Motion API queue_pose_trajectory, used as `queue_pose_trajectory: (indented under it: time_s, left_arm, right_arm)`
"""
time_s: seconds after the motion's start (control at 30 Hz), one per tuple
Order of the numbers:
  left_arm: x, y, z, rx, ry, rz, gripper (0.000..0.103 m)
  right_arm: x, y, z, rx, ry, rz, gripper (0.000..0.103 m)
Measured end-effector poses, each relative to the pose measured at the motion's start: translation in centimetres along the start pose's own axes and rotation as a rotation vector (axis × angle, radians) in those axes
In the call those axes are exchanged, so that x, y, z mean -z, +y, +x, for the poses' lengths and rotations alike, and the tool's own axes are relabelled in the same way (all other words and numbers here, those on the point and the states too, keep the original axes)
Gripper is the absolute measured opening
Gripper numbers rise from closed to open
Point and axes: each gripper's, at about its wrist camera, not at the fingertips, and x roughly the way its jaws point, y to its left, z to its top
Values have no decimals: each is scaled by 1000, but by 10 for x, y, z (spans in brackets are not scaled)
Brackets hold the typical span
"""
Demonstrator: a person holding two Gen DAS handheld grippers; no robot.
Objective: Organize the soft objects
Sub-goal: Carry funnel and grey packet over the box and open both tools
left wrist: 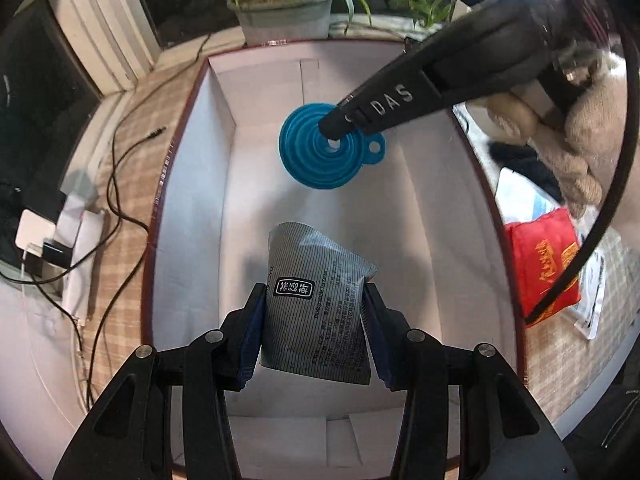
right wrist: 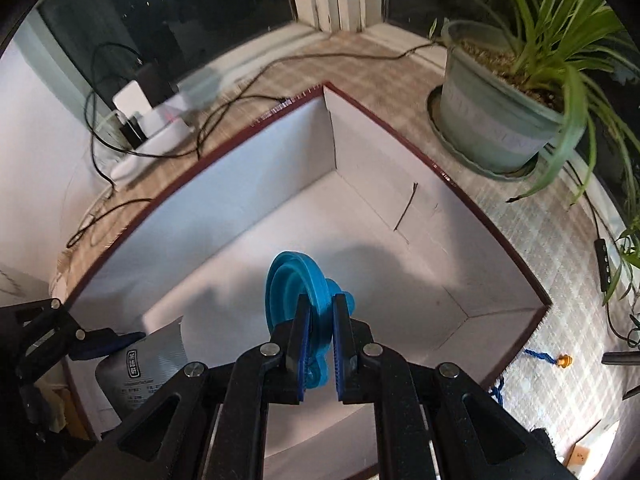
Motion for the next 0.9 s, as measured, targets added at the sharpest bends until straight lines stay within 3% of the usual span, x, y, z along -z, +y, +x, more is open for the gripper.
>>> queue_pose_trajectory:
  time_s: [0.37, 0.43, 0.57, 0.9]
  left_arm:
    - [-4, -2, 14, 5, 35, 5, 55]
    - [-5, -3, 15, 4, 38, 4, 58]
    - [-6, -3, 15, 8, 42, -5, 69]
    - [-3, -3, -3, 3, 0, -30, 69]
  right_arm:
    - [-1, -4, 15, -8, 27, 3, 12]
    - [-1, -4, 15, -11, 22, 3, 24]
    - [0, -4, 9, -8, 6, -1, 30]
    - [9, -11, -36, -30, -75, 54, 34]
